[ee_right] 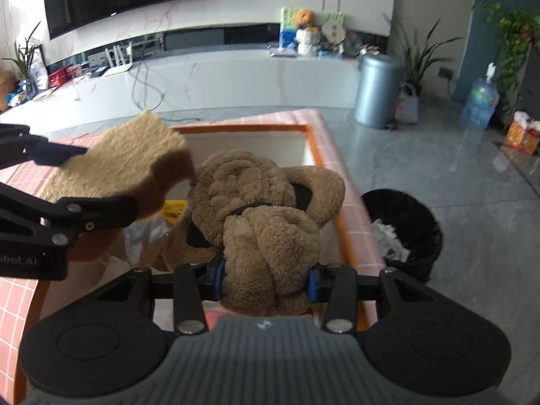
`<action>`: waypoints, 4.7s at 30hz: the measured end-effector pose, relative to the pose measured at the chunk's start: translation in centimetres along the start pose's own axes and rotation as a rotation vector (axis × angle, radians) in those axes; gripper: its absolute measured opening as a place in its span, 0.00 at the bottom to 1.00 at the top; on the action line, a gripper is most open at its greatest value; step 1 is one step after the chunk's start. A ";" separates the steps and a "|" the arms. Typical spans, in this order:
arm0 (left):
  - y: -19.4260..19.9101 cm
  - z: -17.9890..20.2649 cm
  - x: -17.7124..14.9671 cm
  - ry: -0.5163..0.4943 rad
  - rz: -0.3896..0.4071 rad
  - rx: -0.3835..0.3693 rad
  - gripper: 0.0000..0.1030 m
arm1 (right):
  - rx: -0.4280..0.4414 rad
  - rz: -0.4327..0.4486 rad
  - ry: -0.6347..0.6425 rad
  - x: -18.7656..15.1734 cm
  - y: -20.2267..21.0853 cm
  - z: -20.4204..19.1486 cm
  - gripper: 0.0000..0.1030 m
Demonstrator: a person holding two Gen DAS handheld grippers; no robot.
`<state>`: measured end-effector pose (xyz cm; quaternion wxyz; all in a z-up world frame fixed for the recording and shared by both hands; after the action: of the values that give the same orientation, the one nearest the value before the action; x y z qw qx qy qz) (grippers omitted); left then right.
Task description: Organize soft objects
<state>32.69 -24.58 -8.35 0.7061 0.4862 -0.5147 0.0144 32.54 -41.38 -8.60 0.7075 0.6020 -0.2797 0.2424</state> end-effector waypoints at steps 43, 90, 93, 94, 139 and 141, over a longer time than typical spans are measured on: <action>-6.6 3.2 -3.2 -0.098 -0.270 -0.067 0.87 | 0.005 0.067 0.027 -1.0 1.9 3.4 0.34; 18.2 4.9 -10.0 0.191 0.363 0.330 0.93 | -0.083 0.428 -0.106 -9.8 21.5 -3.9 0.97; 16.9 4.4 -11.4 0.262 0.308 0.298 0.93 | -0.102 0.385 -0.116 -11.3 20.8 -4.4 0.97; 16.6 4.0 -11.8 0.278 0.288 0.293 0.93 | -0.102 0.372 -0.126 -11.8 20.4 -4.6 0.97; 16.0 4.6 -16.3 0.272 0.187 0.319 0.93 | -0.151 0.258 -0.097 -17.1 16.9 -7.6 0.98; 16.1 4.7 -16.2 0.270 0.187 0.320 0.93 | -0.154 0.257 -0.098 -17.3 17.0 -7.6 0.98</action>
<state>13.36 -11.60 -9.61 0.6781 0.5358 -0.4494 0.2261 9.23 -31.31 -9.18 0.7002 0.5163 -0.4065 0.2791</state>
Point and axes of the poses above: each gripper's, at about its wrist camera, not at the fingertips, and y roughly against the way its jaws point, z to its right, x to its top, the point moved 10 cm from there along -y, roughly the way its jaws point, and after that the axes turned 9 degrees about -x, right-handed, at the moved point
